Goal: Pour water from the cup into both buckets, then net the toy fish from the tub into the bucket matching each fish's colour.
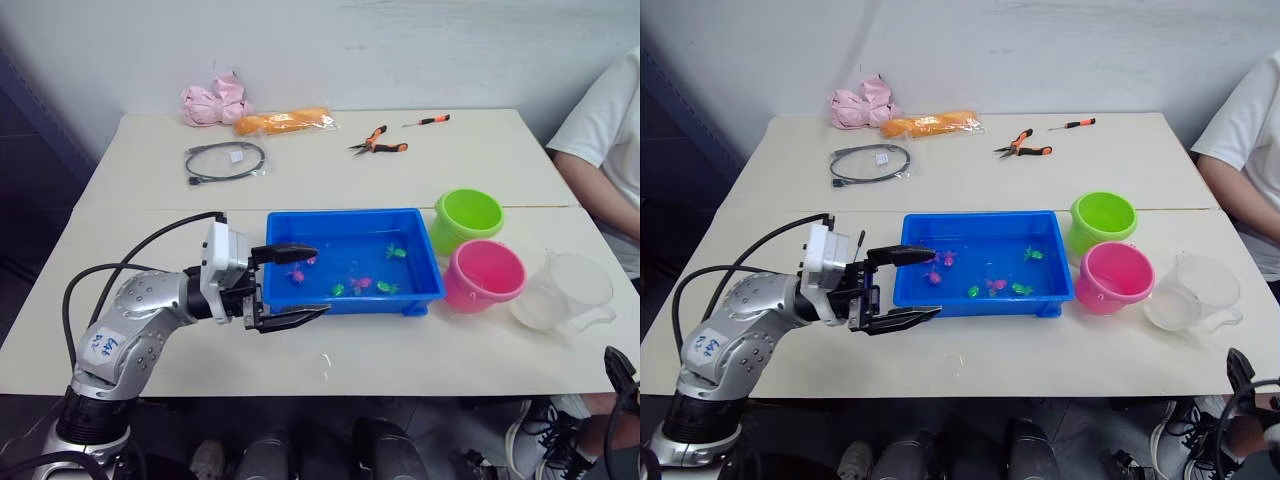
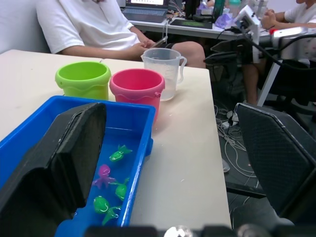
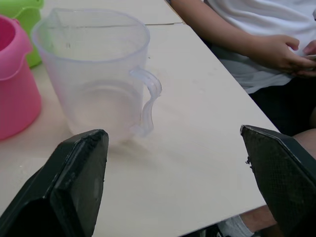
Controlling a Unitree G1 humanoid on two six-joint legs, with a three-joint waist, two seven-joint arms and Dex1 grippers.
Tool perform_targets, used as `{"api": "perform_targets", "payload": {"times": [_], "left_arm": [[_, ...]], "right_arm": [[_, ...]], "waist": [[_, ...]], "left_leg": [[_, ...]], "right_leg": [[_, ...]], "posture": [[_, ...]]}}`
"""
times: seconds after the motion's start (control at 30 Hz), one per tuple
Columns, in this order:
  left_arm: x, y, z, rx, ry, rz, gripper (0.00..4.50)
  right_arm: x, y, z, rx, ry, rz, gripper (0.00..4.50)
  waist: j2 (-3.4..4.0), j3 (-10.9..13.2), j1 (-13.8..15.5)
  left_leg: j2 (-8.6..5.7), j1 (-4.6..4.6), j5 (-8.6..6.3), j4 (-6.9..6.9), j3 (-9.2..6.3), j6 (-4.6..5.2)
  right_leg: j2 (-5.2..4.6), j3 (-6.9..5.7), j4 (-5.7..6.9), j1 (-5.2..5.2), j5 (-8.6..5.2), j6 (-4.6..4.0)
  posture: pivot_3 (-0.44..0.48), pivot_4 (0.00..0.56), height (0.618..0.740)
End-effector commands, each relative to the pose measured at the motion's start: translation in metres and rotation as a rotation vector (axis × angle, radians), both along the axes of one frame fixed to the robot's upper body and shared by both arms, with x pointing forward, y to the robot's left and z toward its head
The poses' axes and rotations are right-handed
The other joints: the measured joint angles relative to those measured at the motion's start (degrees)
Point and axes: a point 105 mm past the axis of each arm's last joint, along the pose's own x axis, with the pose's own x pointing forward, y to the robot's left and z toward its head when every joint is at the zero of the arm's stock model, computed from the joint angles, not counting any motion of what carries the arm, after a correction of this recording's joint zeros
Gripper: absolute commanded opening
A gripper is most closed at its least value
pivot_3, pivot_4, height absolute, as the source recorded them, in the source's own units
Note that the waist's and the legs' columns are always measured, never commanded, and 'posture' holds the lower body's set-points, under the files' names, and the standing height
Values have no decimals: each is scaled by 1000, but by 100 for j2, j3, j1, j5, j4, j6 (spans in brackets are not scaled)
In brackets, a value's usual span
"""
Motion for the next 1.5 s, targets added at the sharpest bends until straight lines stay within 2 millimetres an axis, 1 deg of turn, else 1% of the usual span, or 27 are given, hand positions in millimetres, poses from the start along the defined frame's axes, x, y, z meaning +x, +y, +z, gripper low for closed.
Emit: {"api": "perform_targets", "payload": {"times": [0.03,0.13,0.2,0.33,0.43,0.57,0.63,0.8,0.9,0.97,1.13,1.27,1.37,1.4,1.5], "left_arm": [[0,-6,5,-1,-40,-7,4474],[-1,-6,2,6,-34,4,4474],[-1,-5,3,3,-38,18,4474],[-3,-4,-1,15,-31,32,4474],[-4,-5,-3,23,-30,32,4474],[-4,-6,-3,23,-35,40,4474],[-5,-4,-4,22,-33,55,4474],[-9,1,-13,45,-13,75,4474],[-8,5,-16,57,-15,94,4474],[-7,5,-15,55,-15,103,4474],[-6,4,-17,43,-11,111,4474],[-5,0,-15,44,-22,97,4474],[-5,2,-16,58,-29,92,4500],[-6,3,-16,60,-25,94,4500],[-7,7,-19,77,-14,93,4500]], "right_arm": [[10,-8,-3,-23,33,-23,4500],[25,-8,-2,-24,36,-20,4500],[31,-14,-3,-37,47,-34,4500],[37,-27,-2,-44,39,-77,4500],[41,-30,-7,-34,54,-78,4500],[47,-39,-12,-15,62,-110,4500],[51,-41,-13,16,38,-124,4500],[59,-45,-16,73,-9,-155,4500],[64,-49,-19,91,-25,-182,4500],[66,-47,-19,104,-34,-170,4500],[72,-48,-17,109,-74,-185,4500],[82,-51,-21,176,-113,-200,4500],[89,-51,-19,224,-163,-179,3724],[92,-50,-17,226,-182,-164,3323],[97,-49,-12,222,-217,-149,1721]], "waist": [[0,0,0],[0,0,10],[0,0,5],[0,0,10],[0,0,10],[0,0,-5],[0,0,-8],[1,0,-20],[0,0,-5],[0,0,-1],[1,0,-14],[1,0,-31],[1,0,-27],[1,0,-27],[1,0,-26]], "left_leg": [[-1,0,0,2,0,1],[-2,-2,3,3,-3,2],[-3,-4,7,4,-2,4],[-4,-4,9,6,-2,6],[-4,-6,10,6,-3,7],[-4,-5,11,6,-1,8],[-4,-5,12,6,-1,7],[-3,-4,15,5,-1,3],[-4,-4,17,6,-1,6],[-7,-6,18,6,-2,8],[-6,-6,18,4,-2,8],[-5,-5,19,5,0,7],[-6,-4,19,4,0,7],[-6,-5,20,4,0,7],[-6,-5,20,4,0,7]], "right_leg": [[0,0,1,0,0,0],[0,-1,3,0,0,1],[-1,-1,4,-1,0,1],[-1,-1,4,0,1,3],[-1,-2,3,0,1,3],[-2,0,3,1,2,4],[-1,-1,4,0,2,5],[-1,0,4,0,2,4],[-2,0,4,0,3,4],[-5,-1,4,1,3,5],[-7,-1,2,0,4,6],[-6,0,4,0,4,7],[-5,0,4,0,4,7],[-5,0,4,0,4,7],[-5,0,3,0,4,7]], "posture": [[0,150,740],[0,150,740],[0,150,740],[0,150,740],[0,150,740],[0,150,740],[0,150,740],[0,150,740],[0,150,740],[0,150,740],[0,150,740],[0,150,740],[0,150,740],[0,150,740],[0,150,740]]}}
